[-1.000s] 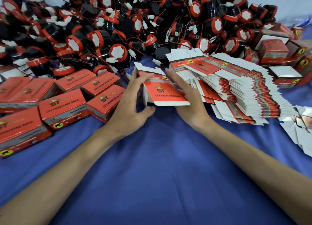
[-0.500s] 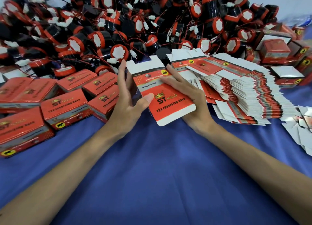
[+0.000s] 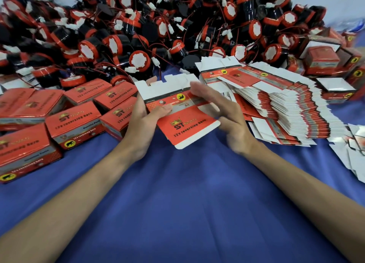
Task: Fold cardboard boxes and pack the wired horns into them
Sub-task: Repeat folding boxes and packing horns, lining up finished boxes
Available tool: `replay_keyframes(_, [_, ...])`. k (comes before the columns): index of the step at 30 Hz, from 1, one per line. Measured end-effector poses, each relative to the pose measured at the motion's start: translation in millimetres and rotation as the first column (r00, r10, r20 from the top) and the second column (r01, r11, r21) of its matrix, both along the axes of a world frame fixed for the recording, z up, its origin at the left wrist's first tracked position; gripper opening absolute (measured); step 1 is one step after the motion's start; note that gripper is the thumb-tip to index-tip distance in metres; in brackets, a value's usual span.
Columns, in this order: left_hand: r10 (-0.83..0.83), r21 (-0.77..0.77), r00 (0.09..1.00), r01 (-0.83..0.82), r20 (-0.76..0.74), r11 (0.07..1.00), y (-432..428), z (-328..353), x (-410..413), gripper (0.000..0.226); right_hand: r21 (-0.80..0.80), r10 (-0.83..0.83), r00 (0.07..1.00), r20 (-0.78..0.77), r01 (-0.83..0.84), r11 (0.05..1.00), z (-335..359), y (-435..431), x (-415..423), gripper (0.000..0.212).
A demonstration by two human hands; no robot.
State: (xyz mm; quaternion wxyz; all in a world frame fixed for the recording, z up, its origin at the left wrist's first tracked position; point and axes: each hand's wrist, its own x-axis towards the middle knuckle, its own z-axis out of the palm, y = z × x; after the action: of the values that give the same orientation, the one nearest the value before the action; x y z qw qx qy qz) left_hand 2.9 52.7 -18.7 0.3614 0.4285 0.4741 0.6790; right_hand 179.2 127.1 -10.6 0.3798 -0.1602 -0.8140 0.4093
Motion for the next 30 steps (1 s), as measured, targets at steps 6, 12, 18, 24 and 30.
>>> replay_keyframes(6, [-0.001,0.049,0.995,0.006,-0.101,0.999,-1.7,-1.5,0.1,0.036,-0.311,-0.074,0.997,-0.038,0.058,0.949,3.1,-5.8,-5.1,0.062])
replay_keyframes(12, [-0.016,0.069,0.979,0.031,-0.203,0.997,-4.7,0.6,4.3,0.045,-0.449,-0.061,0.997,0.052,0.078,0.89,1.4,-12.3,-11.8,0.072])
replay_keyframes(18, [-0.037,0.021,0.969,0.043,-0.245,0.999,-5.7,0.8,6.5,0.044,-0.442,-0.061,0.998,0.024,0.065,0.895,4.5,-25.4,-17.9,0.069])
replay_keyframes(24, [-0.021,0.054,0.958,0.038,-0.285,0.998,-9.4,5.2,11.0,0.028,-0.416,-0.082,0.996,-0.047,0.055,0.907,5.3,-27.0,-20.5,0.064])
replay_keyframes(30, [0.05,0.013,0.948,-0.048,-0.315,0.999,-11.0,3.8,9.0,0.023,-0.345,-0.141,0.987,-0.078,0.106,0.933,4.2,-24.7,-20.2,0.075])
